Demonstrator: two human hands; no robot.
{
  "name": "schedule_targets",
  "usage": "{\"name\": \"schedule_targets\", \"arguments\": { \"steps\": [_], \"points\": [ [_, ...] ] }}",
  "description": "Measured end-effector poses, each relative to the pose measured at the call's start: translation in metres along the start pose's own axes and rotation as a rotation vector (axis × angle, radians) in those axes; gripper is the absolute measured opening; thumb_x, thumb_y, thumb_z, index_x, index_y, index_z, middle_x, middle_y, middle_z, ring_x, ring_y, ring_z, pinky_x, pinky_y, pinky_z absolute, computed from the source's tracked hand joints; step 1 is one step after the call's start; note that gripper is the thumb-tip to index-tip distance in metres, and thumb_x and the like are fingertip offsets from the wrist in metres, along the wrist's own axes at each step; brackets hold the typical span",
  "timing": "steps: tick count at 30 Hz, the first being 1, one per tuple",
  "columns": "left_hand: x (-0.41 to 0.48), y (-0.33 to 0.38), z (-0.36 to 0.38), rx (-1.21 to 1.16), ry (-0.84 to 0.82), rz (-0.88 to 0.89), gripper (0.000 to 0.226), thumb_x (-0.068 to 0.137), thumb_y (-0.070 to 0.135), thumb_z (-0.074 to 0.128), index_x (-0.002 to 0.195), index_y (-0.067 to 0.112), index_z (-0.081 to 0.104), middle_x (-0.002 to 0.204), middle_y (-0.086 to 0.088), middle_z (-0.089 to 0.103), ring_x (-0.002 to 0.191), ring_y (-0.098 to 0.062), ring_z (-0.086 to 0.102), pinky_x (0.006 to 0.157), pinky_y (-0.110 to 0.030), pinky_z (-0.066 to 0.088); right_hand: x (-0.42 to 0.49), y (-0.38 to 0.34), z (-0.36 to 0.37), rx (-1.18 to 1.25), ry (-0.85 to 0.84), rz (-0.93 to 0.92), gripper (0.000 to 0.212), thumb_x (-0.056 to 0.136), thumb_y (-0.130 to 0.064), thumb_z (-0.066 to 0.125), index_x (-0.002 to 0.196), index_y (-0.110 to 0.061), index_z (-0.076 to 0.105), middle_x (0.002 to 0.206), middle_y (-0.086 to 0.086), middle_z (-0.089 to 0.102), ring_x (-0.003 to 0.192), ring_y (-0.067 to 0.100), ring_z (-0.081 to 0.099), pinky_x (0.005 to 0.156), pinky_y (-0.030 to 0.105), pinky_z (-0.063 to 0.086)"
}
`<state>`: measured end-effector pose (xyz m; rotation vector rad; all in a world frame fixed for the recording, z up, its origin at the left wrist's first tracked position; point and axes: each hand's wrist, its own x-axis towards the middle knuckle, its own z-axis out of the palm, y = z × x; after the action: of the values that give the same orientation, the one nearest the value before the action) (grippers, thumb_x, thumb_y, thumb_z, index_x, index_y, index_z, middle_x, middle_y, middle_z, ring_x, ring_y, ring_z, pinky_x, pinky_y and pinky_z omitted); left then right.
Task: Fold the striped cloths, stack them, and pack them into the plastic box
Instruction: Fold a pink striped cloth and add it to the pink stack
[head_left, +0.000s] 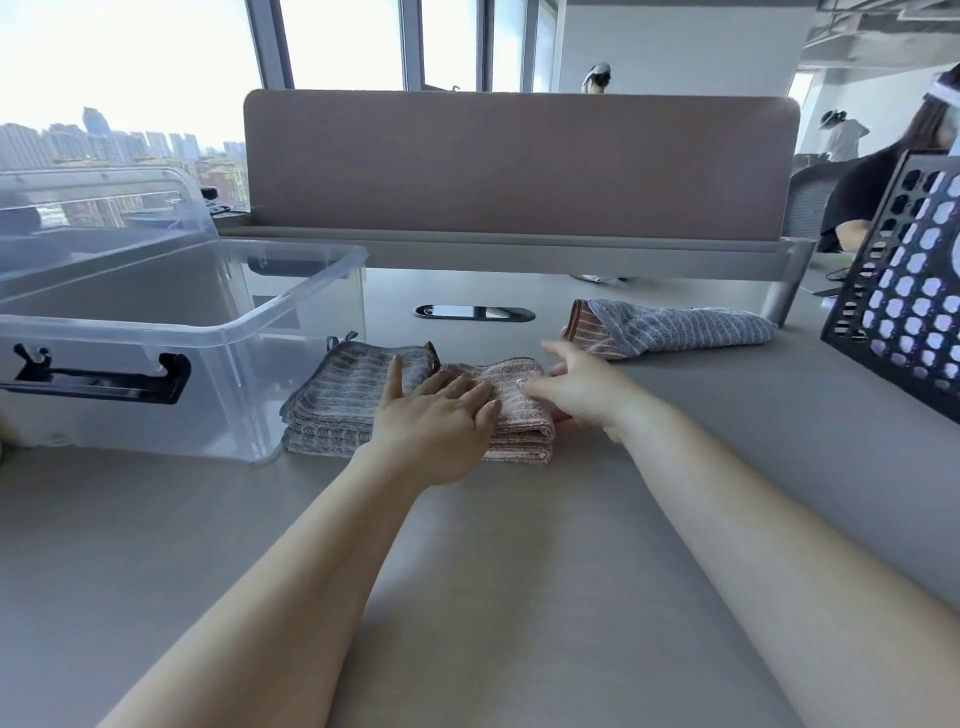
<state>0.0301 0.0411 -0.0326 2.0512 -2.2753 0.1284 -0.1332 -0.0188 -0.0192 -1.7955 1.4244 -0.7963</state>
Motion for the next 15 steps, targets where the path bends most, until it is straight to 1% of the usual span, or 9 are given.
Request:
{"name": "schedule_targets", "arguments": {
  "steps": [1, 3, 7, 9, 11, 12, 13, 14, 15],
  "points": [
    [0.000, 0.000, 0.000, 0.012, -0.024, -0.001, 0.054, 0.098, 0.048, 0.003, 0.150, 0.037, 0.013, 0.159, 0.013, 0.009, 0.147, -0.007, -0.001, 0.111, -0.053, -0.023, -0.001, -0.001, 0.001, 0.013, -0.002, -0.015, 0.073, 0.084, -0.023, 0.067, 0.147, -0.022, 0.030, 0.139, 0.008, 0.045, 0.105, 0.020, 0.052, 0.067, 0.022, 0.038],
    [0.000, 0.000, 0.000, 0.018, -0.040, -0.003, 0.054, 0.098, 0.047, 0.003, 0.150, 0.037, 0.011, 0.160, 0.012, 0.007, 0.147, -0.007, -0.003, 0.109, -0.054, -0.025, 0.001, -0.003, 0.001, 0.036, -0.007, -0.040, 0.072, 0.081, -0.018, 0.071, 0.143, -0.020, 0.034, 0.129, 0.009, 0.050, 0.097, 0.020, 0.053, 0.070, 0.024, 0.040],
    [0.001, -0.001, -0.001, 0.005, -0.015, -0.003, 0.053, 0.098, 0.046, 0.005, 0.150, 0.037, 0.014, 0.159, 0.013, 0.011, 0.147, -0.006, 0.000, 0.110, -0.055, -0.024, 0.001, -0.006, 0.000, 0.103, 0.001, 0.018, 0.060, 0.083, -0.015, 0.070, 0.135, -0.019, 0.041, 0.115, 0.008, 0.054, 0.081, 0.014, 0.055, 0.058, 0.022, 0.041],
    [0.000, -0.002, -0.002, -0.004, -0.010, -0.005, 0.052, 0.099, 0.045, 0.006, 0.149, 0.038, 0.016, 0.159, 0.013, 0.012, 0.147, -0.006, 0.001, 0.110, -0.055, -0.023, -0.002, -0.001, 0.001, 0.112, -0.045, 0.072, 0.059, 0.083, -0.012, 0.070, 0.135, -0.016, 0.042, 0.108, 0.007, 0.057, 0.076, 0.015, 0.057, 0.064, 0.026, 0.049],
    [0.000, -0.003, -0.001, 0.016, -0.014, 0.006, 0.052, 0.098, 0.044, 0.008, 0.149, 0.038, 0.016, 0.159, 0.012, 0.012, 0.147, -0.007, 0.002, 0.110, -0.057, -0.021, -0.007, 0.001, 0.000, 0.115, -0.112, 0.114, 0.056, 0.084, -0.010, 0.068, 0.133, -0.016, 0.042, 0.097, 0.003, 0.055, 0.071, 0.014, 0.058, 0.061, 0.028, 0.052],
    [0.000, -0.003, 0.000, 0.031, -0.017, 0.014, 0.052, 0.098, 0.044, 0.009, 0.149, 0.037, 0.015, 0.159, 0.012, 0.012, 0.147, -0.008, 0.003, 0.110, -0.058, -0.020, -0.009, 0.001, -0.001, 0.057, -0.118, 0.104, 0.055, 0.084, -0.013, 0.068, 0.133, -0.019, 0.042, 0.102, 0.002, 0.053, 0.076, 0.014, 0.059, 0.065, 0.030, 0.053],
    [0.000, -0.004, 0.000, 0.042, -0.014, 0.019, 0.052, 0.098, 0.045, 0.010, 0.149, 0.037, 0.015, 0.159, 0.011, 0.012, 0.147, -0.009, 0.003, 0.111, -0.058, -0.019, -0.009, 0.001, -0.004, -0.055, -0.086, 0.059, 0.056, 0.084, -0.020, 0.069, 0.134, -0.021, 0.043, 0.116, 0.004, 0.051, 0.092, 0.017, 0.059, 0.078, 0.032, 0.053],
    [0.001, -0.004, -0.001, 0.047, -0.004, 0.023, 0.052, 0.098, 0.045, 0.011, 0.149, 0.036, 0.015, 0.160, 0.010, 0.012, 0.147, -0.011, 0.003, 0.111, -0.058, -0.018, -0.007, 0.001, -0.006, -0.173, -0.024, -0.019, 0.058, 0.085, -0.026, 0.067, 0.137, -0.021, 0.042, 0.134, 0.006, 0.044, 0.114, 0.020, 0.053, 0.095, 0.034, 0.045],
    [0.001, -0.003, -0.002, 0.046, 0.015, 0.028, 0.052, 0.098, 0.045, 0.012, 0.149, 0.036, 0.015, 0.160, 0.009, 0.012, 0.148, -0.013, 0.004, 0.112, -0.057, -0.017, -0.006, -0.001, -0.007, -0.270, 0.036, -0.124, 0.058, 0.088, -0.030, 0.061, 0.141, -0.021, 0.040, 0.148, 0.005, 0.033, 0.132, 0.020, 0.039, 0.107, 0.032, 0.032]
  ]
}}
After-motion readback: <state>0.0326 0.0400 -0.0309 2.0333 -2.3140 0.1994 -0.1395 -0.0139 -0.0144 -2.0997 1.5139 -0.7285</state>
